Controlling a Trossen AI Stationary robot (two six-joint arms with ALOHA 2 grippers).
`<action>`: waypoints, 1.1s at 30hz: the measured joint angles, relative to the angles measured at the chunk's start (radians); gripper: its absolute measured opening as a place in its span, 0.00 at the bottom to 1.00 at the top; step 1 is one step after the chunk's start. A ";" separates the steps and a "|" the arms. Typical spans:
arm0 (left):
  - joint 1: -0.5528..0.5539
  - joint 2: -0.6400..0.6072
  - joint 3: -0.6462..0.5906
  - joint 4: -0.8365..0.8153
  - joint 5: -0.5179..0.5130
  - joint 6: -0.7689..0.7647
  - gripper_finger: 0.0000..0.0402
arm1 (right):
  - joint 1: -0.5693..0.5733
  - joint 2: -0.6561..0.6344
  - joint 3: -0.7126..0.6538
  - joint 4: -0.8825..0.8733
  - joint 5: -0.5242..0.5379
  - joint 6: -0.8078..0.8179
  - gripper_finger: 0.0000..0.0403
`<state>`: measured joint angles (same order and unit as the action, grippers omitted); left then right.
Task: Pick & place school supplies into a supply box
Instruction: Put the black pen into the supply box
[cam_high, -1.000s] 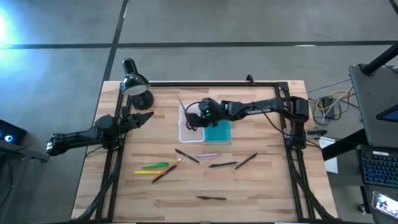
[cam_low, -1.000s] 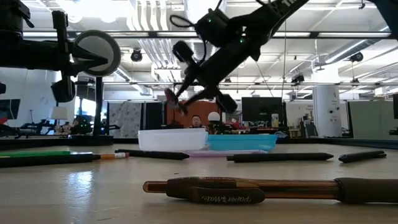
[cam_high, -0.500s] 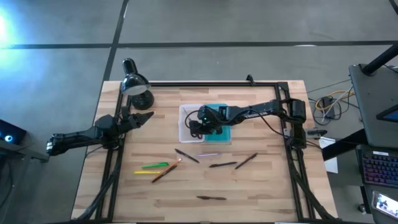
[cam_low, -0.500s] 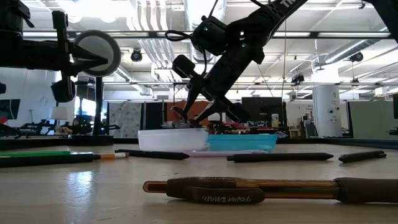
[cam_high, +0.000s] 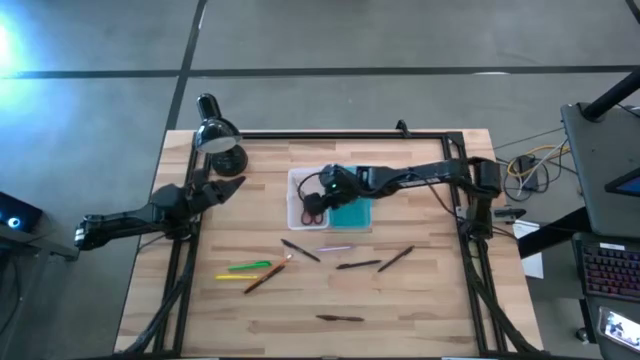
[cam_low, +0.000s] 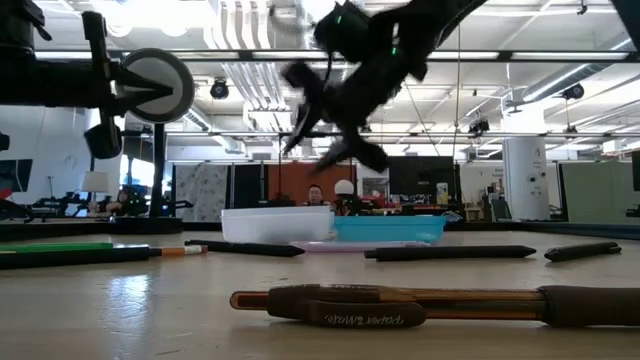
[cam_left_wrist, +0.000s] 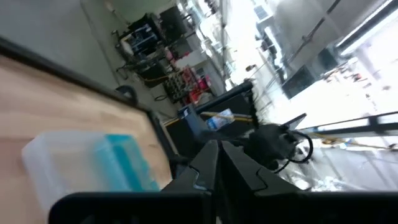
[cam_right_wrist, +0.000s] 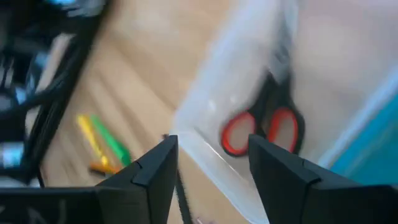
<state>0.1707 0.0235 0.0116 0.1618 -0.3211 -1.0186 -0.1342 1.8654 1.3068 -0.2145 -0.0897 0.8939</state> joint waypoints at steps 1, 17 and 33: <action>0.000 0.000 0.000 0.013 -0.007 0.003 0.00 | 0.003 -0.024 0.002 -0.018 0.003 -0.082 0.46; -0.004 0.201 0.124 -0.261 0.100 0.044 0.00 | 0.147 -0.262 -0.043 -0.810 0.123 -0.812 0.46; -0.004 0.359 0.190 -0.264 0.100 0.119 0.00 | 0.487 -0.293 -0.384 -0.661 0.109 -0.841 0.46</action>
<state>0.1665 0.3828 0.2020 -0.1024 -0.2209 -0.8999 0.3525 1.5723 0.9230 -0.8759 0.0193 0.0531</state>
